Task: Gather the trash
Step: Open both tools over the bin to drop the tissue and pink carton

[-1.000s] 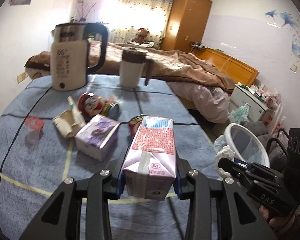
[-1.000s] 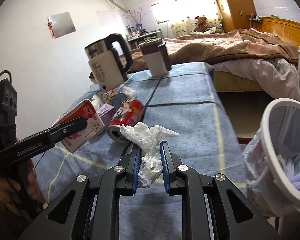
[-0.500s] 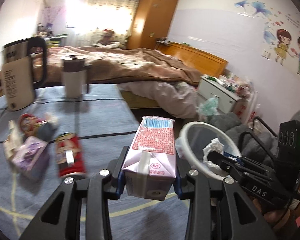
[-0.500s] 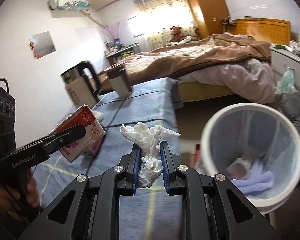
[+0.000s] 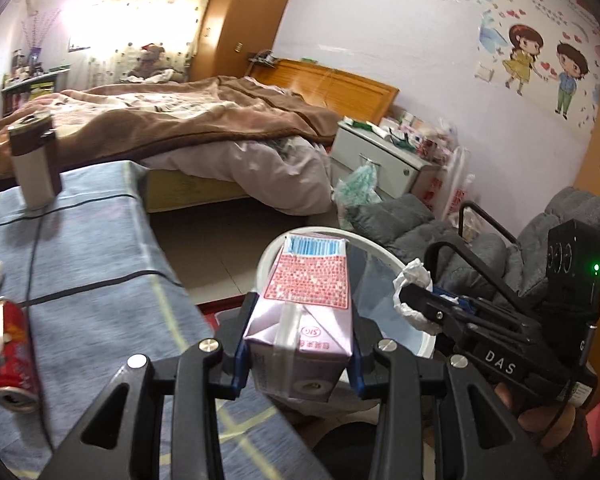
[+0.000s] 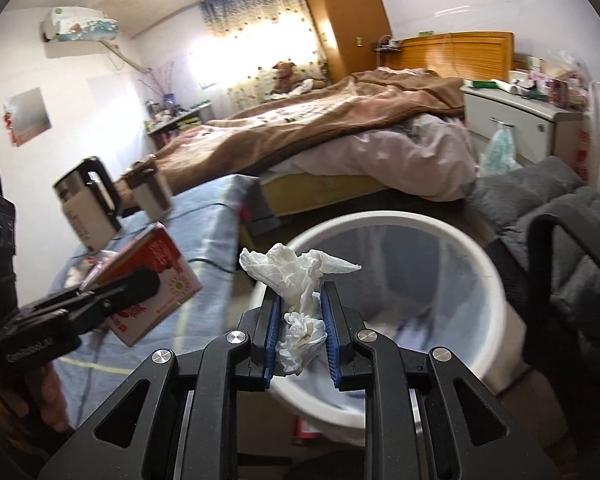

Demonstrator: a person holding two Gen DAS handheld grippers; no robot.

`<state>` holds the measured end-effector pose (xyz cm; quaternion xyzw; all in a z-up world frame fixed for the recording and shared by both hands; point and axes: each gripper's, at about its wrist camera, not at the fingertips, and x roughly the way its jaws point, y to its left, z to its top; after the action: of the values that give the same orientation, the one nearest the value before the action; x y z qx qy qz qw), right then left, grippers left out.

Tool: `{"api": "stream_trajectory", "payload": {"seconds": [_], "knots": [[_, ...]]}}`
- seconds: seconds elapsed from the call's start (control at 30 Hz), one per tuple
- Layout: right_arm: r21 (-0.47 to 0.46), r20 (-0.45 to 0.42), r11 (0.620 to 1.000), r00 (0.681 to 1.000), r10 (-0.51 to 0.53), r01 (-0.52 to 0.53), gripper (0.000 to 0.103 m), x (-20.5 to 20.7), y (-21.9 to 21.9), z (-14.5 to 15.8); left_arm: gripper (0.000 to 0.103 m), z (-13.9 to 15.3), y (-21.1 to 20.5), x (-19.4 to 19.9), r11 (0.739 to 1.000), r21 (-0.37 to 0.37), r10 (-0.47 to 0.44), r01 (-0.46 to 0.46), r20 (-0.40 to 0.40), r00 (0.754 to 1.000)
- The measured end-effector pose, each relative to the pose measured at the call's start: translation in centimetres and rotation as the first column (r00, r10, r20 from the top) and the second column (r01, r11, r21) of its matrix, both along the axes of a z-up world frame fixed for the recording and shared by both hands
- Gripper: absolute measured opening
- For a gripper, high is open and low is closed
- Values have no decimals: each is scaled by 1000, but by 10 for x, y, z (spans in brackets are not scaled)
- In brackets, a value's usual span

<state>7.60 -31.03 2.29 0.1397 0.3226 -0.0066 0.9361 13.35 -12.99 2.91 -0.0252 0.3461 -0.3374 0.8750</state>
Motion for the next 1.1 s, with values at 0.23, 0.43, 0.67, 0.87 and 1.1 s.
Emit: {"api": "stream_trajectory", "payload": {"seconds": [0.23,0.43,0.67,0.87,1.1], "knots": [[-20,-50,999,997,-51,50,23,5,-29,-15,40,-11,-33,6,999,24,-48,49,-31,998],[-41,-92,996,993,-81,77,23,12,-43,-30,40,-23,-55,12,996,57,-65,68,-56,996],[-70,-159,993,982,-100,90,30,21,-54,-47,40,-33,-70,19,994,71,-75,81,-77,994],[-76,-173,993,979,-105,93,55,19,-55,-53,54,-36,-70,23,996,68,-57,63,-87,995],[-69,-161,992,980,-113,103,55,15,-51,-50,54,-31,-57,21,998,54,-38,42,-77,996]]}}
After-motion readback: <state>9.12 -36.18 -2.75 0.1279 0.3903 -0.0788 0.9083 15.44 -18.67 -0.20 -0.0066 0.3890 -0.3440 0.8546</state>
